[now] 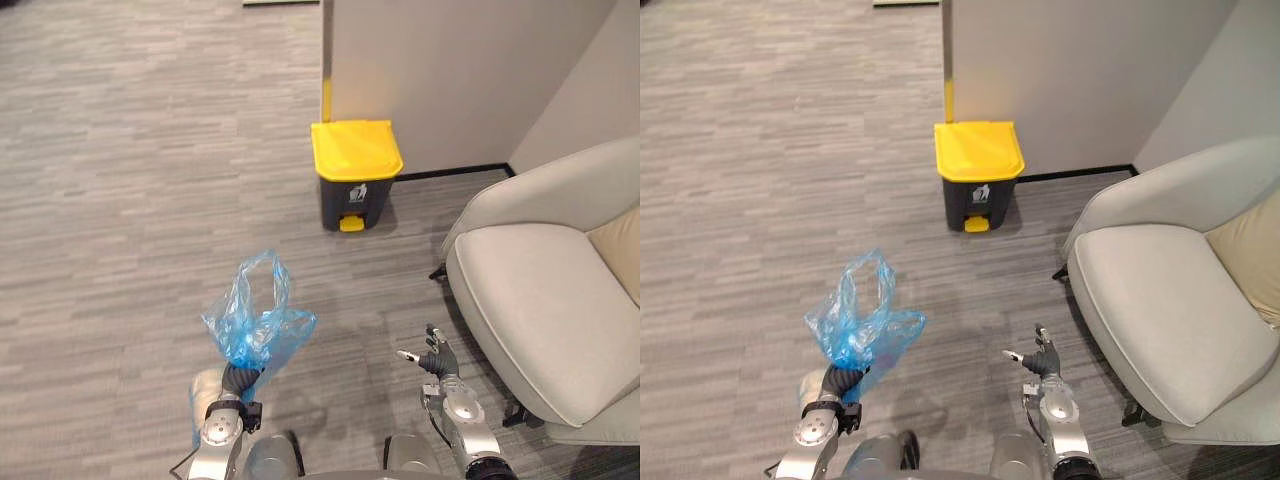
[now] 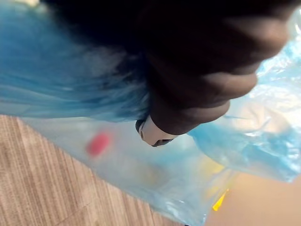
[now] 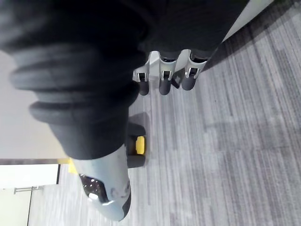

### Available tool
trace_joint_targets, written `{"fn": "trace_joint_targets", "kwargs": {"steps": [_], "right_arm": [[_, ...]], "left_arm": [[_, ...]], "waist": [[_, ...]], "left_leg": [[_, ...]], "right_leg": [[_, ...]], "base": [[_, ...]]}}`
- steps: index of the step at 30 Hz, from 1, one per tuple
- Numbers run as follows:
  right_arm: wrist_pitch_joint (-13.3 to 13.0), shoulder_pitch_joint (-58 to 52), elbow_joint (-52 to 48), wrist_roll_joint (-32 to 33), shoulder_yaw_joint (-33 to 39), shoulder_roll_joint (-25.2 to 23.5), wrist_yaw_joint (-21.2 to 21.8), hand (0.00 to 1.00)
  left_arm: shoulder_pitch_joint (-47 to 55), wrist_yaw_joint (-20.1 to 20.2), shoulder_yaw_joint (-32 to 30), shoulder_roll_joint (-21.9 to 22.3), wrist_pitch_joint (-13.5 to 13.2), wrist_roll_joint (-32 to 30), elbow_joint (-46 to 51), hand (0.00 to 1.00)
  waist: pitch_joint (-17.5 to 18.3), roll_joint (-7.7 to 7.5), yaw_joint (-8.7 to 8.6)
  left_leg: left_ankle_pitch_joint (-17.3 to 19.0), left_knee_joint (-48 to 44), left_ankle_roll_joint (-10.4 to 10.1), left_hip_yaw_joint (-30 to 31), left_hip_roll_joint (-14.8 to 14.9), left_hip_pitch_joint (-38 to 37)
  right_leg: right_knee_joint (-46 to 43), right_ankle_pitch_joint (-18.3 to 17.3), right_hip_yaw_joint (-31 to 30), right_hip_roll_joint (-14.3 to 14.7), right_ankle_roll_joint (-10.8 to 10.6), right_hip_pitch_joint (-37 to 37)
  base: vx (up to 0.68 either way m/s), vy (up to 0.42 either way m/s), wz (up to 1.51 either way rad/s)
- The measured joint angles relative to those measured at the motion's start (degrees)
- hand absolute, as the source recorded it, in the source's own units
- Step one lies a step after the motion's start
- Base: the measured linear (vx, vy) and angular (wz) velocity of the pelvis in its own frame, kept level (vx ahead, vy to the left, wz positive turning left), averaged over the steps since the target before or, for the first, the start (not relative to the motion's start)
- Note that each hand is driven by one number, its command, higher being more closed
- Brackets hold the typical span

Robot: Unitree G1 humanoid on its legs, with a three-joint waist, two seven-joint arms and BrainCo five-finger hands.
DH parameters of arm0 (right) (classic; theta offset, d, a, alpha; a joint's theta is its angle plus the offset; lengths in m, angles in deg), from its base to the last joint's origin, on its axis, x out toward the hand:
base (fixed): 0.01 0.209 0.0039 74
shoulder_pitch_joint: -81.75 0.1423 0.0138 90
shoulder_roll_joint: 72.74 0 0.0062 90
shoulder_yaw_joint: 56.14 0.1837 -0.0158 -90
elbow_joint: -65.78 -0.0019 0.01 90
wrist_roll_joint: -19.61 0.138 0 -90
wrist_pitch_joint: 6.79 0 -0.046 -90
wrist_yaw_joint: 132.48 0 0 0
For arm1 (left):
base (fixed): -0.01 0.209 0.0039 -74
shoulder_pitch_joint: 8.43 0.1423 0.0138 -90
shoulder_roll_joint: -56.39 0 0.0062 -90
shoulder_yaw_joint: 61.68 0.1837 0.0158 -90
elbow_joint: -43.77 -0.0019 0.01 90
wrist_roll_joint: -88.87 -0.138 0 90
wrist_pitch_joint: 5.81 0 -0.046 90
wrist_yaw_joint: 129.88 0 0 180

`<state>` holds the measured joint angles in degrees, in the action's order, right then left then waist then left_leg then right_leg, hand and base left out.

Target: Gather rubbish on tea table into small bin, then transfer packed bag to large trash can.

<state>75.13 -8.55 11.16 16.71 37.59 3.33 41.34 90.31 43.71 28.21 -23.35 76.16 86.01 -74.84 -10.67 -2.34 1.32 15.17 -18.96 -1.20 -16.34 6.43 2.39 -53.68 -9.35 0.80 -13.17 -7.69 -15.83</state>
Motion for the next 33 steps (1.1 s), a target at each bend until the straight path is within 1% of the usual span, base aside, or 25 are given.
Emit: {"fn": "trace_joint_targets", "kwargs": {"steps": [1, 2, 3, 4, 5, 6, 7, 10, 11, 13, 14, 15, 17, 18, 19, 20, 21, 22, 23, 24, 26, 28, 30, 31, 33], "right_arm": [[0.0, 0.2, -0.5, -0.1, -0.4, -0.7, 0.1, 0.0], [0.0, 0.3, -0.5, -0.1, -0.4, -1.0, 0.1, 0.0], [0.1, 0.3, -0.5, -0.1, -0.4, -1.0, 0.1, 0.0], [0.2, 0.3, -0.1, -0.1, -0.4, -0.8, 0.1, 0.0], [0.2, 0.3, 0.3, -0.1, -0.4, -0.6, 0.1, 0.0], [0.3, 0.4, 1.3, -0.1, -0.4, -0.2, 0.1, 0.0], [0.7, 1.8, 3.9, 0.0, -0.3, 1.9, 0.0, 0.0], [0.9, 2.7, 3.8, 0.0, 0.4, 3.1, 0.0, 0.0], [1.0, 2.0, 3.8, 0.0, 0.7, 2.9, 0.0, 0.0], [1.1, 0.4, 3.5, 0.1, 0.4, 2.6, 0.1, 0.0], [1.1, -0.9, 1.9, 0.1, -0.3, 2.3, 0.1, 0.0], [1.1, -1.6, 0.2, 0.1, -0.3, 1.4, 0.1, 0.0], [0.9, -1.5, -1.0, 0.4, 0.0, 0.7, 0.0, 0.0], [0.9, -1.3, -1.0, 0.6, 0.1, 0.7, 0.0, 0.0], [0.9, -1.3, -0.9, 0.7, 0.0, 0.6, 0.0, 0.0], [0.9, -1.3, -0.9, 0.7, 0.1, 0.6, 0.0, 0.0], [0.9, -1.3, -0.8, 0.7, 0.5, 0.8, -0.1, 0.0], [0.9, -1.3, -0.7, 0.7, 1.4, 1.1, -0.1, 0.0], [0.9, -0.9, 0.3, 0.7, 2.2, 1.0, -0.2, 0.0], [1.2, -0.5, 1.6, 0.7, 2.1, 0.1, 0.0, 0.0], [1.2, 0.6, 2.4, 0.7, 2.3, 0.5, -0.1, 0.0], [1.2, 2.2, 3.5, 0.6, 2.4, 0.8, -0.1, 0.0], [1.1, 3.6, 4.4, 0.6, 2.4, 0.8, 0.0, 0.0], [1.1, 4.2, 5.1, 0.5, 2.4, 0.7, 0.1, 0.0], [1.2, 2.5, 5.6, 0.4, 2.4, 0.7, 0.2, 0.0]], "left_arm": [[-0.4, -0.2, -0.4, -0.9, 0.0, 0.0, 0.1, 1.0], [-0.5, -0.1, -0.4, -1.3, 0.0, 0.0, 0.0, 1.0], [-0.8, -0.1, -0.4, -1.3, 0.1, 0.0, 0.0, 1.0], [-1.1, -0.1, -0.5, -1.3, 0.1, 0.0, -0.1, 1.0], [-1.2, 0.0, -0.5, -1.7, 0.1, 0.0, -0.1, 1.0], [-1.3, 0.0, -0.4, -1.9, -0.1, 0.0, -0.4, 1.0], [-2.9, 0.2, -0.3, 0.0, 0.2, 0.0, -2.3, 1.0], [-4.9, 0.2, -0.3, 0.5, -0.1, 0.0, -2.4, 1.0], [-5.6, 0.2, -0.3, 0.9, -0.1, 0.0, -2.3, 1.0], [-6.0, 0.3, -0.3, 1.9, -0.1, 0.0, -2.2, 1.0], [-5.6, 0.5, -0.3, 2.5, -0.1, 0.0, -2.1, 1.0], [-5.0, 1.0, -0.3, 2.8, -0.1, 0.0, -1.6, 1.0], [-4.8, 1.4, -0.3, 3.1, 0.0, 0.0, -0.9, 1.0], [-4.7, 1.3, -0.3, 3.0, 0.0, 0.0, -0.5, 1.0], [-4.7, 1.3, -0.3, 2.8, 0.0, 0.0, -0.4, 1.0], [-4.7, 1.3, -0.3, 2.7, 0.0, 0.0, -0.4, 1.0], [-4.7, 1.3, -0.3, 2.7, 0.0, 0.0, -0.4, 1.0], [-4.7, 1.3, -0.3, 2.9, 0.0, 0.0, -0.7, 1.0], [-4.9, 1.3, -0.3, 2.8, 0.0, 0.0, -1.2, 1.0], [-4.9, 1.1, -0.5, 1.9, 0.2, 0.0, -2.6, 1.0], [-5.0, 1.1, -0.6, 1.0, 0.3, 0.1, -2.7, 1.0], [-4.3, 1.0, -0.6, 0.5, 0.3, 0.1, -2.8, 1.0], [-3.5, 1.0, -0.5, 0.0, 0.3, 0.0, -2.8, 1.0], [-3.1, 1.1, -0.2, 0.0, 0.3, 0.0, -3.1, 1.0], [-1.9, 1.2, 1.6, -0.2, 0.4, 0.0, -3.5, 1.0]], "waist": [[0.3, -0.5, -0.21], [0.4, -0.72, -0.42], [0.4, -0.68, -0.56], [0.5, -0.8, -0.7], [0.7, -1.17, -0.71], [1.4, -2.78, -0.76], [1.0, 0.82, -0.45], [0.7, 2.18, -1.46], [0.7, 2.29, -2.38], [0.6, 2.58, -2.53], [0.5, 2.72, -1.93], [0.5, 2.67, -1.5], [0.3, 2.33, -0.41], [0.3, 2.18, -0.19], [0.3, 2.06, 0.44], [0.3, 2.05, 0.77], [0.3, 2.12, 1.08], [0.5, 3.49, 1.01], [0.2, 2.79, 1.23], [0.7, 0.93, 1.03], [0.7, 0.17, 1.26], [0.7, 0.3, 1.27], [0.9, 0.94, 1.69], [0.8, 0.56, 2.15], [0.8, -0.26, 1.69]], "left_leg": [[1.0, 0.5, -0.5, -0.4, 0.6, -1.1], [1.3, 0.9, -0.8, -0.5, 0.8, -1.6], [1.8, 1.3, -1.6, -0.9, 1.6, -3.0], [1.9, 1.7, -2.6, -1.2, 1.9, -4.4], [2.2, 2.1, -3.3, -1.0, 1.4, -5.3], [2.7, 2.4, -4.2, 0.1, 0.0, -6.4], [2.6, 3.0, -5.1, 3.9, 2.1, -6.5], [1.1, 3.9, -6.1, 7.3, 2.2, -7.9], [0.6, 0.9, -6.8, 9.5, 2.9, -7.6], [-1.2, -11.0, -8.7, 12.4, 5.1, -4.6], [-7.1, -23.6, -8.8, 13.3, 6.9, 0.0], [-6.8, -32.0, -8.5, 12.9, 8.7, 4.0], [-3.6, -37.8, -5.9, 10.9, 9.4, 10.4], [-2.8, -37.3, -4.8, 10.0, 9.4, 12.4], [-1.5, -33.2, -2.8, 8.3, 8.8, 15.1], [-1.3, -30.2, -2.4, 7.8, 8.2, 15.7], [-1.6, -20.7, -2.4, 7.7, 6.1, 16.6], [-5.5, -7.8, -2.8, 8.3, 4.7, 16.3], [-8.4, -7.1, -1.7, 7.9, 3.8, 15.3], [-9.1, -4.8, -1.0, 6.3, 1.5, 13.7], [-8.8, -6.0, -0.5, 5.7, -0.2, 13.8], [-7.2, -8.2, 1.0, 5.0, -1.3, 13.6], [-2.3, -7.0, 0.9, 4.7, -1.6, 11.7], [-0.8, -5.9, 1.2, 3.1, -1.7, 10.1], [-0.3, -2.3, 2.0, 1.7, -4.2, 5.1]], "right_leg": [[0.2, -3.6, 3.7, 0.3, 2.6, -3.9], [1.1, -4.1, 5.3, 0.6, 3.4, -5.5], [5.2, -4.6, 8.3, 1.8, 4.5, -8.1], [11.7, -4.0, 9.7, 3.5, 4.5, -9.1], [17.4, -1.9, 10.0, 4.5, 4.6, -8.9], [25.2, 5.5, 9.4, 5.8, 9.0, -7.9], [25.4, 5.2, 10.0, 7.5, 9.5, -6.4], [22.6, 0.0, 11.1, 7.4, 9.4, -6.2], [21.9, -2.2, 12.6, 7.3, 9.3, -4.1], [24.4, -3.5, 14.7, 8.4, 9.6, 1.6], [28.2, -3.6, 15.0, 9.8, 9.7, 6.1], [30.7, -3.7, 14.9, 10.4, 9.9, 9.2], [34.0, -3.7, 14.4, 10.7, 10.0, 13.1], [35.3, -3.6, 14.2, 10.6, 9.8, 14.3], [36.8, -3.7, 13.6, 10.1, 9.0, 15.9], [37.0, -3.8, 13.3, 9.8, 8.6, 16.2], [36.9, -4.5, 12.7, 8.7, 7.2, 16.8], [36.5, -5.7, 12.3, 8.5, 5.2, 17.6], [35.8, -6.5, 11.3, 8.1, 3.9, 17.7], [37.8, -6.7, 8.3, 6.6, 3.3, 17.8], [41.2, -5.3, 6.1, 6.0, 2.8, 18.7], [41.5, -5.0, 4.5, 4.7, 2.3, 19.8], [37.8, -5.8, 2.2, 4.2, 0.9, 18.3], [30.6, -6.7, 0.4, 3.6, -0.6, 14.8], [11.9, -3.5, 0.1, 0.1, -3.9, 7.1]], "base": [[0.31, -0.01, -0.26], [0.29, -0.084, -0.08], [0.34, -0.116, 0.07], [0.45, -0.151, 0.11], [0.42, -0.13, 0.19], [0.44, -0.091, 0.05], [0.4, -0.089, 0.02], [0.37, -0.118, 0.14], [0.36, -0.144, 0.55], [0.37, -0.155, 0.37], [0.4, -0.121, -0.02], [0.31, -0.064, -0.1], [0.31, 0.024, -0.14], [0.32, 0.089, -0.18], [0.21, 0.101, -0.15], [0.27, 0.175, -0.2], [0.3, 0.237, -0.13], [0.32, 0.263, -0.18], [0.38, 0.28, -0.07], [0.34, 0.236, -0.01], [0.25, 0.167, 0.05], [0.17, 0.111, -0.2], [0.16, 0.129, -0.54], [0.21, 0.143, -0.58], [0.21, 0.102, -0.28]]}}
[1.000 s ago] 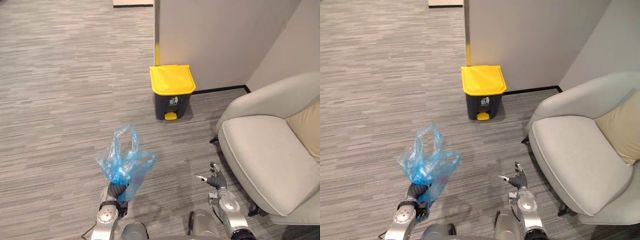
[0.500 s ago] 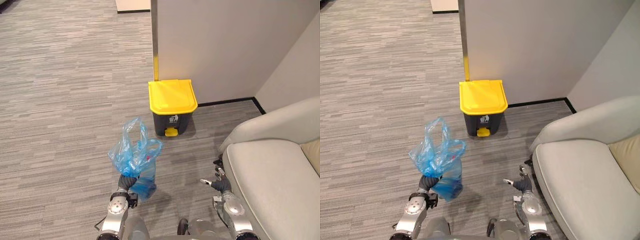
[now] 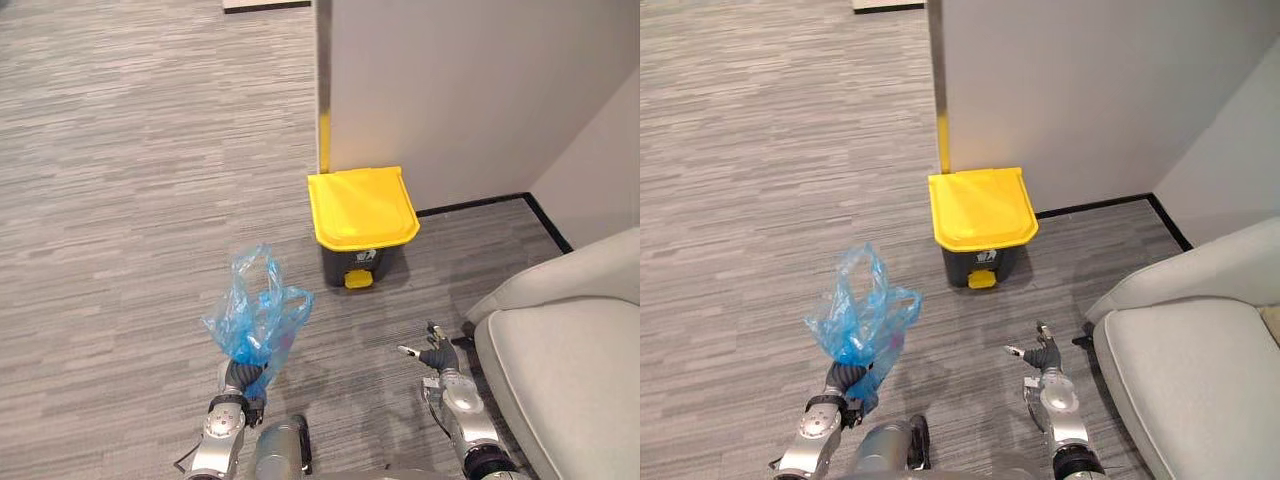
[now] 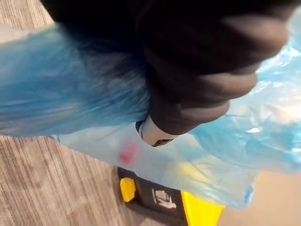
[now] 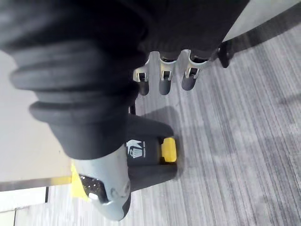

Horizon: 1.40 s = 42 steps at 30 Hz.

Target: Gather rubbish on tea table into small bin, then transfer packed bag to large trash can.

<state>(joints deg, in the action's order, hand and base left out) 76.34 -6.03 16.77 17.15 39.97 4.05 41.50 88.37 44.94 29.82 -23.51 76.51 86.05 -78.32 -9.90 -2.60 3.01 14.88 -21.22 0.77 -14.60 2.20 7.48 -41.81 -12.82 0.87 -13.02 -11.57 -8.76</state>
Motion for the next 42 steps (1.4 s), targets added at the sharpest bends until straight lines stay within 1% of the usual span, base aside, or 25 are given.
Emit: {"fn": "trace_joint_targets", "kwargs": {"steps": [2, 3, 6, 7, 8, 9, 10, 11, 12, 15, 16, 17, 18, 19, 20, 21, 22, 23, 24, 25, 26, 28, 30, 33, 42], "right_arm": [[0.6, -1.1, 0.4, -0.2, -0.3, -0.3, 0.1, 0.0], [0.7, -1.5, 0.2, -0.4, -0.4, -0.6, 0.3, 0.0], [0.7, -1.5, 0.1, -0.4, -0.3, -0.5, 0.7, 0.0], [0.7, -1.5, 0.1, -0.4, -0.3, -0.5, 0.7, 0.0], [0.8, -1.5, 0.3, -0.4, -0.4, -0.3, 0.8, 0.0], [0.7, -1.7, 0.4, -0.4, -0.4, 0.0, 0.7, 0.0], [0.7, -1.8, 0.6, -0.4, -0.3, 0.4, 0.7, 0.0], [0.9, -0.9, 2.2, -0.4, -0.3, 2.1, 0.7, 0.0], [0.8, 0.6, 2.2, -0.4, 0.3, 2.5, 0.6, 0.0], [0.8, -0.2, 2.1, -0.4, 0.7, 3.5, 0.4, 0.0], [0.8, -0.6, 1.7, -0.4, 0.8, 3.6, 0.5, 0.0], [0.8, -1.9, 0.9, -0.4, 0.7, 3.0, 0.5, 0.0], [0.8, -2.5, 0.3, -0.3, 0.4, 2.8, 0.5, 0.0], [0.8, -3.1, -0.1, -0.3, -0.1, 2.3, 0.6, 0.0], [0.8, -3.2, -0.5, 0.2, 0.0, 1.5, 0.5, 0.0], [0.8, -3.3, -0.9, 0.2, 0.1, 1.2, 0.5, 0.0], [0.7, -3.6, -1.4, 0.3, 0.2, 1.0, 0.4, 0.0], [0.7, -3.5, -1.8, 0.9, 0.7, 0.8, 0.4, 0.0], [0.7, -3.5, -1.9, 0.9, 1.0, 0.8, 0.3, 0.0], [0.7, -3.4, -1.7, 0.9, 1.6, 1.1, 0.1, 0.0], [0.8, -3.6, -0.7, 1.3, 2.4, 0.2, 0.0, 0.0], [0.8, -3.7, 0.0, 1.9, 2.7, 0.0, 0.0, 0.0], [0.8, -3.8, 1.7, 1.9, 3.3, 0.0, 0.0, 0.0], [0.8, -3.7, 3.3, 1.9, 3.4, 0.0, 0.1, 0.0], [0.8, -3.9, 5.7, 1.9, 3.5, 1.2, 0.1, 0.0]], "left_arm": [[0.8, 0.0, 0.3, 0.0, 0.0, 0.0, 0.1, 1.0], [1.1, -0.1, 0.3, 0.0, 0.0, 0.0, 0.1, 1.0], [0.9, -0.1, 0.2, -0.6, 0.0, 0.0, 1.0, 1.0], [0.9, -0.1, 0.2, -0.6, 0.0, 0.0, 1.0, 1.0], [0.7, -0.1, 0.1, -0.5, 0.1, 0.0, 1.0, 1.0], [0.4, -0.1, 0.0, -1.4, -0.1, 0.0, 1.0, 1.0], [0.1, -0.1, 0.1, -1.5, -0.1, 0.1, 0.6, 1.0], [-1.1, 0.0, 0.2, 0.0, 0.1, 0.1, -1.1, 1.0], [-2.0, 0.0, 0.1, 0.1, 0.0, 0.0, -1.3, 1.0], [-3.8, 0.1, 0.2, 1.0, -0.3, 0.0, -1.3, 1.0], [-4.2, 0.1, 0.2, 1.4, -0.4, 0.0, -1.3, 1.0], [-4.7, 0.2, 0.2, 1.8, -0.4, 0.0, -1.3, 1.0], [-4.6, 0.2, 0.2, 2.2, -0.4, 0.0, -1.3, 1.0], [-4.3, 0.2, 0.2, 2.7, -0.3, 0.0, -1.1, 1.0], [-4.0, 0.2, 0.2, 3.2, -0.3, 0.0, -0.7, 1.0], [-4.0, 0.2, 0.2, 3.4, -0.3, 0.0, -0.5, 1.0], [-4.0, 0.2, 0.2, 3.6, -0.3, 0.0, -0.1, 1.0], [-4.2, 0.2, 0.2, 3.5, -0.3, 0.0, 0.0, 1.0], [-4.3, 0.2, 0.2, 3.5, -0.3, 0.0, 0.0, 1.0], [-4.5, 0.2, 0.2, 3.5, -0.3, 0.0, -0.1, 1.0], [-5.1, 0.1, 0.3, 2.8, -0.3, 0.1, -0.9, 1.0], [-5.3, 0.1, 0.2, 1.6, -0.3, 0.1, -1.8, 1.0], [-4.6, 0.1, 0.2, 0.8, -0.2, 0.1, -3.3, 1.0], [-3.3, 0.1, 0.2, -0.1, -0.2, 0.1, -3.6, 1.0], [-2.8, 0.2, 0.3, -0.5, -0.2, 0.0, -7.4, 1.0]], "waist": [[-0.1, 0.0, -1.26], [-0.1, -0.13, -1.59], [-0.4, 0.41, -2.16], [-0.5, 0.5, -2.24], [-0.5, 0.54, -2.41], [0.0, -0.43, -2.44], [0.2, -0.95, -2.87], [0.1, 2.05, -2.81], [-0.1, 2.35, -2.61], [0.1, 2.74, -3.78], [0.0, 2.99, -3.98], [0.0, 3.03, -3.83], [-0.1, 3.27, -3.85], [-0.1, 3.33, -3.34], [0.0, 3.43, -2.36], [0.0, 3.32, -2.09], [0.1, 3.1, -2.07], [0.2, 3.26, -2.1], [0.3, 3.63, -2.13], [0.8, 4.6, -2.12], [1.3, 3.15, -1.99], [1.4, 2.3, -2.18], [1.4, 2.35, -2.17], [1.5, 2.43, -2.2], [1.5, 2.36, -2.39]], "left_leg": [[1.1, 0.8, 0.9, 0.2, -0.3, -3.4], [2.3, 1.0, 0.6, 0.2, 0.2, -5.3], [4.3, 1.8, -0.9, 0.5, 2.5, -8.0], [4.3, 2.1, -1.4, 0.5, 2.9, -8.7], [4.4, 2.9, -2.3, 0.6, 4.1, -10.5], [4.6, 3.6, -4.5, 1.2, 4.0, -12.1], [5.1, 3.6, -5.4, 2.3, 3.8, -12.5], [4.8, 4.0, -6.4, 5.2, 5.9, -12.6], [2.1, 5.3, -6.5, 7.0, 5.2, -12.3], [-0.7, 4.9, -7.9, 9.8, 5.0, -14.5], [-1.1, 1.4, -8.4, 10.9, 5.6, -14.0], [-2.2, -6.8, -10.1, 12.1, 7.0, -11.2], [-3.6, -12.0, -10.4, 12.2, 7.8, -9.1], [-6.4, -20.9, -10.4, 11.8, 9.4, -5.3], [-4.4, -27.8, -8.3, 9.2, 11.7, -1.6], [-3.1, -28.5, -7.9, 8.2, 12.0, -0.3], [-1.5, -26.8, -6.4, 6.5, 12.0, 2.0], [-1.2, -18.5, -6.0, 4.2, 11.8, 3.3], [-1.8, -13.9, -5.9, 3.3, 11.8, 3.6], [-5.5, -6.0, -5.0, 2.8, 11.7, 4.2], [-5.5, -3.3, -4.8, 2.4, 9.8, 2.3], [-5.7, -0.7, -4.4, 2.5, 8.1, 1.3], [-6.6, 2.3, -3.6, 2.3, 6.2, -1.3], [-8.7, 7.1, -3.5, 1.9, 4.5, -3.6], [-13.4, 16.1, -4.2, 1.7, 4.3, -6.5]], "right_leg": [[-9.5, 2.5, 0.2, -0.8, 2.0, -3.5], [-12.2, 0.6, 1.4, -0.7, 5.0, -6.4], [-8.1, -2.5, 7.3, 1.2, 7.7, -13.3], [-6.2, -2.5, 8.1, 1.8, 7.9, -14.1], [2.2, -1.6, 9.0, 3.9, 8.4, -15.0], [15.1, 5.7, 9.0, 6.2, 9.1, -14.6], [17.1, 12.3, 8.3, 6.6, 11.2, -13.5], [18.4, 12.5, 9.8, 8.7, 12.6, -11.9], [16.7, 10.7, 8.9, 8.5, 12.9, -12.8], [12.9, 5.3, 10.7, 6.9, 12.5, -10.5], [13.4, 4.0, 12.2, 6.9, 12.4, -8.2], [15.2, 3.0, 13.8, 7.4, 12.5, -4.8], [16.7, 3.0, 14.4, 7.9, 12.5, -2.9], [19.7, 3.0, 15.0, 8.5, 12.6, 0.3], [21.7, 3.0, 15.0, 9.1, 12.7, 3.0], [22.3, 3.0, 15.0, 9.0, 12.6, 3.7], [23.1, 3.1, 15.0, 8.5, 12.6, 4.8], [23.2, 3.4, 15.0, 7.9, 12.0, 5.5], [23.2, 3.4, 15.0, 7.9, 11.9, 5.6], [23.1, 3.1, 14.7, 8.5, 10.3, 5.7], [24.1, 2.9, 13.5, 7.7, 9.0, 5.7], [26.5, 3.6, 12.4, 6.9, 8.0, 6.7], [28.7, 4.2, 11.9, 5.8, 7.0, 8.9], [29.7, 4.6, 11.4, 5.3, 7.0, 9.4], [29.8, 6.2, 9.9, 6.6, 8.1, 7.3]], "base": [[0.23, 0.044, 0.02], [0.27, 0.015, -0.04], [0.32, -0.094, 0.05], [0.46, -0.199, 0.07], [0.45, -0.191, 0.16], [0.56, -0.22, 0.28], [0.47, -0.136, 0.19], [0.4, -0.109, 0.03], [0.35, -0.109, -0.06], [0.31, -0.136, 0.41], [0.31, -0.126, 0.71], [0.34, -0.151, 0.56], [0.27, -0.105, 0.37], [0.27, -0.04, 0.1], [0.17, 0.013, 0.0], [0.19, 0.034, -0.06], [0.18, 0.088, -0.01], [0.22, 0.121, 0.01], [0.18, 0.146, 0.02], [0.16, 0.155, 0.08], [0.15, 0.152, 0.1], [0.11, 0.129, 0.15], [0.06, 0.1, 0.11], [0.01, 0.022, 0.01], [-0.05, -0.034, -0.09]]}}
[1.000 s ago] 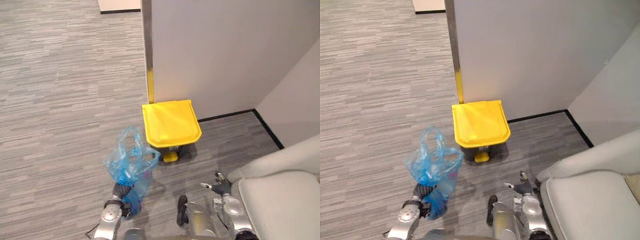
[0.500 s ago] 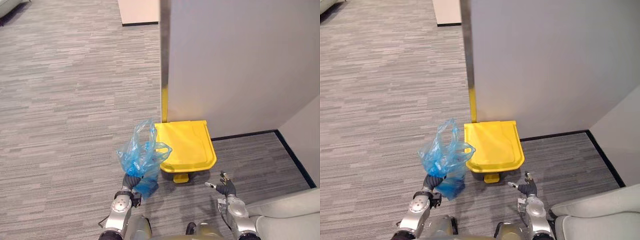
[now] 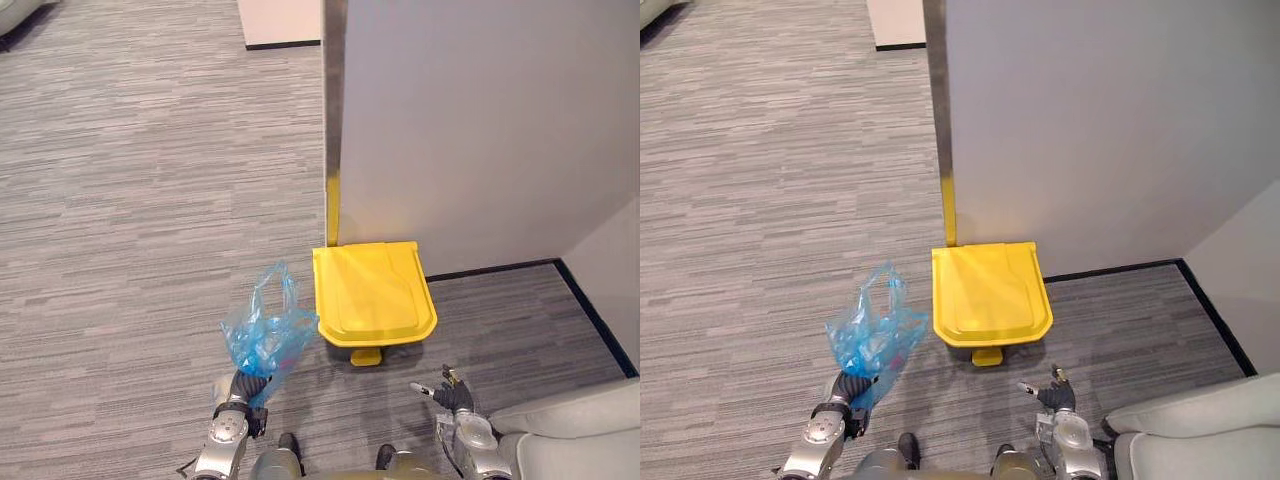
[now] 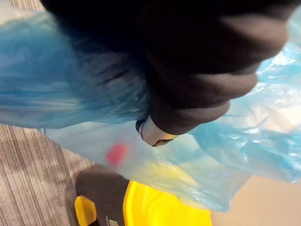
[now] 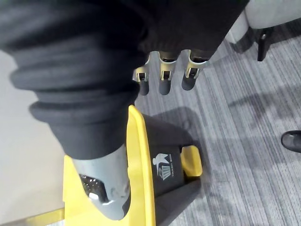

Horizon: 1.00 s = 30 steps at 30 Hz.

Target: Gather rubbish on tea table into small bin, then transfer packed bag to large trash can.

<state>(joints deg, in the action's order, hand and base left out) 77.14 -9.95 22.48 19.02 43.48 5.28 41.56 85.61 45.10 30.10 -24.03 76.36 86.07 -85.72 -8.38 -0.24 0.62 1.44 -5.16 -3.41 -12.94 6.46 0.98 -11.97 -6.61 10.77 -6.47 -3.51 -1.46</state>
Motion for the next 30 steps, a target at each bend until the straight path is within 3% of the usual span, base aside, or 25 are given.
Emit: {"fn": "trace_joint_targets", "kwargs": {"steps": [6, 16, 19, 24, 28, 29, 30], "right_arm": [[0.0, 0.2, 0.3, -0.1, -0.7, 0.5, 0.0, 0.0], [0.0, 1.4, 0.8, -1.4, -0.7, 1.0, 0.0, 0.0], [0.1, 3.0, 1.6, -1.9, -1.3, 1.0, 0.0, 0.0], [0.1, 4.0, 1.6, -2.2, -1.4, 1.2, -0.1, 0.0], [0.2, 4.0, 1.1, -2.2, -1.2, 0.9, -0.2, 0.0], [0.3, 3.7, 0.2, -2.2, -0.9, 0.8, -0.4, 0.0], [0.2, 3.3, -1.9, -2.1, -0.5, -0.1, -0.4, 0.0]], "left_arm": [[0.1, 0.0, 0.0, 0.0, 0.0, 0.0, -1.1, 1.0], [0.4, 0.0, -0.2, -0.2, 0.0, 0.0, -1.9, 1.0], [0.4, -0.1, -0.3, -0.8, 0.0, 0.0, -1.9, 1.0], [0.9, -0.3, -2.6, -1.0, -0.1, 0.1, -1.5, 1.0], [1.6, -0.1, -2.5, -0.8, 0.0, 0.6, -0.6, 1.0], [1.5, -0.1, -2.5, -0.5, 0.2, 0.6, 0.4, 1.0], [1.3, -0.1, -2.5, -0.6, 0.1, 0.7, 3.3, 1.0]], "waist": [[0.2, -0.31, 0.17], [0.7, -0.99, 0.13], [0.7, -1.0, 0.16], [0.6, -0.98, 0.22], [0.2, -1.31, 0.25], [-1.0, -1.2, -0.14], [-3.4, -1.24, -0.02]], "left_leg": [[-2.1, 3.2, 0.4, -0.8, -0.6, -0.8], [-2.0, 3.1, 0.6, -1.3, -0.9, -0.8], [-1.4, 2.2, 0.9, -2.0, -0.8, -0.4], [3.2, -5.4, 1.4, -2.8, 0.0, 2.8], [9.8, -14.7, 2.2, -2.3, 0.7, 6.4], [11.2, -15.9, 3.2, -1.0, 0.3, 5.8], [11.6, -16.6, 3.8, -0.1, 0.2, 4.4]], "right_leg": [[1.4, 1.5, -1.3, 0.0, -0.5, -0.8], [4.1, 3.1, -2.5, 0.1, -0.9, -0.6], [4.5, 3.7, -3.5, 0.2, -1.1, -0.7], [4.3, 4.2, -5.1, 0.0, -1.6, -1.2], [-5.2, -0.2, -6.0, -1.7, -3.3, -4.9], [-10.8, -0.6, -5.8, -2.8, -3.6, -5.8], [-24.5, -1.4, -5.7, -3.3, -2.7, -12.7]], "base": [[-0.07, 0.022, -0.08], [0.0, 0.011, -0.06], [0.03, 0.018, -0.22], [-0.01, 0.037, -0.15], [-0.03, 0.081, 0.01], [-0.05, 0.12, 0.33], [-0.04, 0.081, 0.39]]}}
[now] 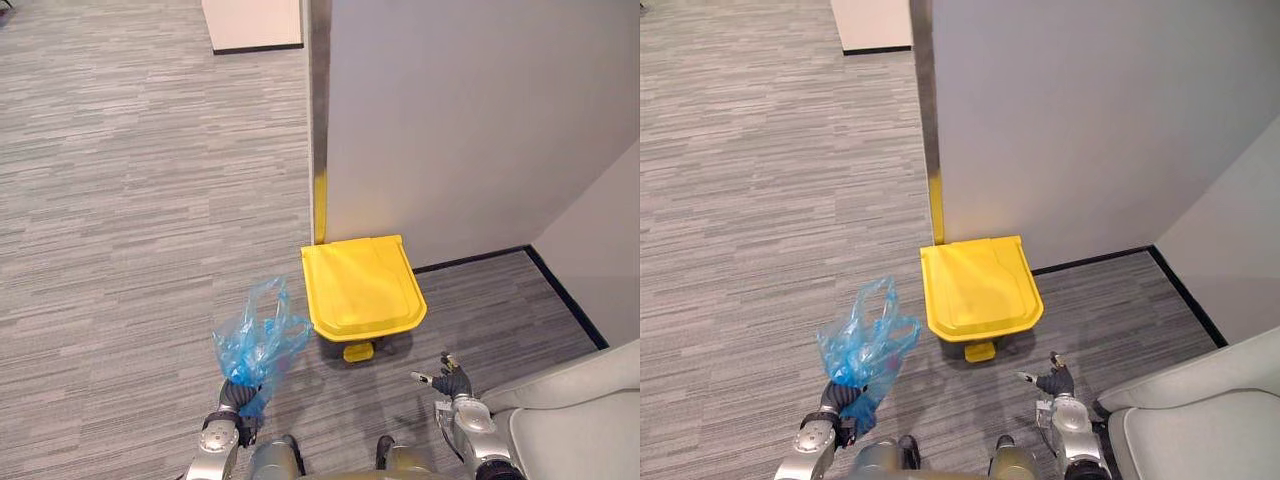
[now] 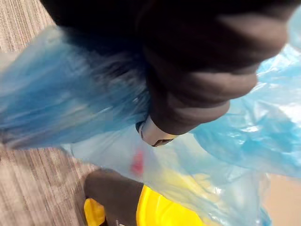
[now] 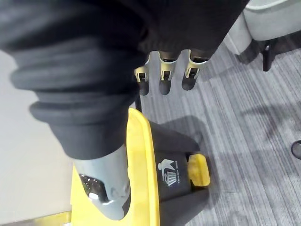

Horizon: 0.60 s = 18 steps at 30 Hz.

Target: Gather rubbish on tea table into small bin, then transfer packed bag to large trash can.

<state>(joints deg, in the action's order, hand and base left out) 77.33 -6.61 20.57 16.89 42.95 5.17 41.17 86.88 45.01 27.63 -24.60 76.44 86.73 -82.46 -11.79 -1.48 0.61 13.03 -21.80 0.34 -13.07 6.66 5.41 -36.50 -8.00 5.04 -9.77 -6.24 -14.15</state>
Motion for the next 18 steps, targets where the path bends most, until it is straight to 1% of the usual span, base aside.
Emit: {"fn": "trace_joint_targets", "kwargs": {"steps": [1, 2, 3, 4, 5, 6, 7, 8, 9, 10, 11, 12, 13, 14, 15, 16, 17, 18], "right_arm": [[0.0, 0.0, -0.2, 0.0, 0.1, -0.4, 0.0, 0.0], [0.0, 0.1, -0.8, 0.4, 0.1, -1.0, 0.0, 0.0], [0.0, 0.3, -1.1, 0.5, 0.0, -1.7, 0.0, 0.0], [0.0, 1.0, -1.3, 0.5, 0.0, -2.7, -0.1, 0.0], [0.0, 1.4, -1.8, 0.5, 0.0, -2.8, -0.1, 0.0], [0.1, 1.3, -2.8, 0.5, 0.0, -2.8, -0.3, 0.0], [0.1, 1.1, -3.7, 0.5, 0.0, -2.7, -0.7, 0.0], [0.1, 0.9, -4.9, 0.6, 0.0, -1.9, -1.1, 0.0], [0.0, 0.6, -6.1, 0.8, 0.1, -0.9, -1.2, 0.0], [0.0, 0.7, -6.4, 1.1, 0.1, -0.5, -1.2, 0.0], [0.1, 0.4, -7.8, 1.2, 0.3, -0.5, -1.2, 0.0], [0.1, -0.4, -8.5, 1.2, 0.8, -0.8, -1.1, 0.0], [0.1, -1.0, -8.7, 1.3, 1.4, -0.9, -1.1, 0.0], [0.1, -3.0, -8.7, 2.2, 3.1, -1.2, -1.1, 0.0], [0.5, -4.5, -8.7, 2.6, 4.4, -1.7, -1.1, 0.0], [0.8, -5.1, -8.7, 2.8, 4.8, -1.5, -1.2, 0.0], [1.0, -5.7, -8.7, 2.9, 5.3, -1.2, -1.1, 0.0], [1.1, -5.6, -8.7, 3.0, 5.4, -1.2, -1.1, 0.0]], "left_arm": [[-0.5, 0.0, 0.1, 0.0, 0.0, 0.0, 0.3, 1.0], [-1.6, 0.0, 0.1, -0.1, 0.0, 0.0, 0.3, 1.0], [-2.4, 0.0, 0.1, -0.5, 0.0, 0.0, 0.3, 1.0], [-3.3, -0.1, 0.1, -1.1, 0.0, 0.0, 0.3, 1.0], [-3.8, -0.1, 0.2, -1.0, 0.0, 0.1, 0.3, 1.0], [-3.9, -0.1, 0.4, -0.6, 0.0, 0.1, 0.3, 1.0], [-4.0, -0.2, 0.6, -0.2, 0.0, 0.1, 0.3, 1.0], [-4.5, -0.2, 0.7, 0.4, 0.1, 0.1, 0.1, 1.0], [-5.2, -0.2, 2.0, 1.1, 0.0, 0.1, 0.2, 1.0], [-5.7, -0.2, 2.7, 1.3, -0.1, 0.1, 0.2, 1.0], [-6.4, -0.1, 2.9, 1.3, 0.0, 0.1, 0.2, 1.0], [-6.6, -0.1, 2.9, 1.0, 0.0, 0.1, 0.2, 1.0], [-6.6, -0.1, 3.0, 0.9, 0.0, 0.1, 0.2, 1.0], [-6.9, -0.1, 3.2, 0.8, 0.0, 0.1, 0.4, 1.0], [-7.7, 0.0, 3.8, 1.2, 0.0, 0.0, 0.4, 1.0], [-8.1, 0.0, 4.3, 1.4, 0.0, 0.0, 0.5, 1.0], [-8.5, 0.1, 4.9, 1.7, 0.0, 0.1, 0.9, 1.0], [-8.8, 0.1, 4.9, 1.9, 0.0, 0.1, 0.9, 1.0]], "waist": [[-0.8, 0.2, 0.08], [-1.6, -0.2, 0.22], [-2.3, -1.03, 0.27], [-3.4, -2.04, 0.35], [-4.3, -2.34, 0.38], [-4.6, -2.33, 0.42], [-4.9, -2.41, 0.34], [-5.2, -2.22, 0.07], [-5.6, -0.96, 0.19], [-5.7, -0.42, 0.49], [-5.8, 0.09, 0.66], [-5.8, 0.03, 0.56], [-5.7, 0.14, 0.49], [-5.6, 0.01, 0.11], [-5.3, 0.38, -0.23], [-5.0, 1.01, -0.13], [-4.7, 1.73, -0.02], [-4.6, 1.85, -0.06]], "left_leg": [[0.5, -0.5, 0.7, 0.7, 0.1, 0.1], [0.6, -1.2, 1.0, 1.8, 0.3, 0.1], [0.7, -1.3, 1.1, 2.0, 0.3, -0.1], [1.2, -2.6, 1.0, 2.5, 0.3, -0.1], [2.6, -5.2, 0.8, 2.7, 0.6, 0.1], [4.6, -8.3, 0.3, 2.8, 0.9, 0.5], [6.9, -11.3, -0.2, 3.1, 0.9, 0.9], [10.2, -15.6, -0.9, 4.6, 1.4, 0.8], [11.2, -16.4, -1.6, 5.2, 2.2, 0.7], [11.4, -16.2, -1.9, 5.3, 2.8, 0.8], [11.9, -15.6, -2.8, 5.8, 3.7, 0.9], [12.4, -15.4, -3.9, 6.4, 4.2, 0.4], [12.8, -15.3, -4.7, 7.2, 4.4, 0.1], [13.4, -15.3, -6.5, 9.6, 4.5, -0.4], [13.3, -16.1, -8.5, 11.7, 4.4, -0.1], [13.4, -17.6, -8.6, 13.1, 4.7, 0.5], [13.5, -20.9, -8.5, 14.1, 5.2, 2.2], [13.5, -21.8, -8.5, 14.1, 5.4, 2.4]], "right_leg": [[-0.1, -1.4, 0.2, 0.3, 0.3, -1.4], [3.2, -1.5, 0.3, 0.9, 0.7, -2.4], [6.5, -1.1, 1.2, 1.0, 0.5, -3.4], [13.0, 0.0, 3.2, 1.1, 0.4, -4.9], [16.9, 1.4, 4.6, 1.3, 0.2, -5.7], [18.5, 2.0, 5.6, 1.7, 0.6, -6.2], [18.9, 1.9, 5.8, 1.7, 0.6, -6.4], [16.4, 4.4, 4.2, 2.2, 1.7, -6.3], [14.0, 4.0, 4.2, 2.9, 1.2, -7.0], [13.1, 3.7, 4.0, 3.3, 0.7, -7.6], [9.5, 3.0, 1.7, 5.1, 1.6, -9.4], [5.9, 1.1, -0.4, 6.5, 2.1, -10.7], [3.5, -0.1, -1.2, 7.3, 2.0, -11.3], [-0.7, -2.5, -1.7, 7.9, 2.2, -12.1], [-2.6, -3.8, 0.4, 7.7, 3.9, -12.4], [-3.2, -4.8, 1.6, 7.9, 4.6, -12.7], [-3.8, -5.8, 2.9, 8.9, 5.9, -13.3], [-3.8, -5.9, 3.4, 9.2, 6.1, -13.3]], "base": [[-0.03, 0.06, 0.34], [0.01, -0.009, 0.36], [0.05, -0.072, 0.44], [0.09, -0.122, 0.36], [0.11, -0.147, 0.24], [0.09, -0.131, 0.12], [0.12, -0.212, 0.21], [0.18, -0.255, 0.22], [0.2, -0.259, 0.17], [0.2, -0.222, 0.02], [0.16, -0.192, 0.02], [0.23, -0.269, 0.11], [0.26, -0.311, 0.5], [0.34, -0.403, 0.82], [0.31, -0.321, 0.88], [0.38, -0.305, 0.58], [0.25, -0.163, 0.23], [0.28, -0.184, 0.15]]}}
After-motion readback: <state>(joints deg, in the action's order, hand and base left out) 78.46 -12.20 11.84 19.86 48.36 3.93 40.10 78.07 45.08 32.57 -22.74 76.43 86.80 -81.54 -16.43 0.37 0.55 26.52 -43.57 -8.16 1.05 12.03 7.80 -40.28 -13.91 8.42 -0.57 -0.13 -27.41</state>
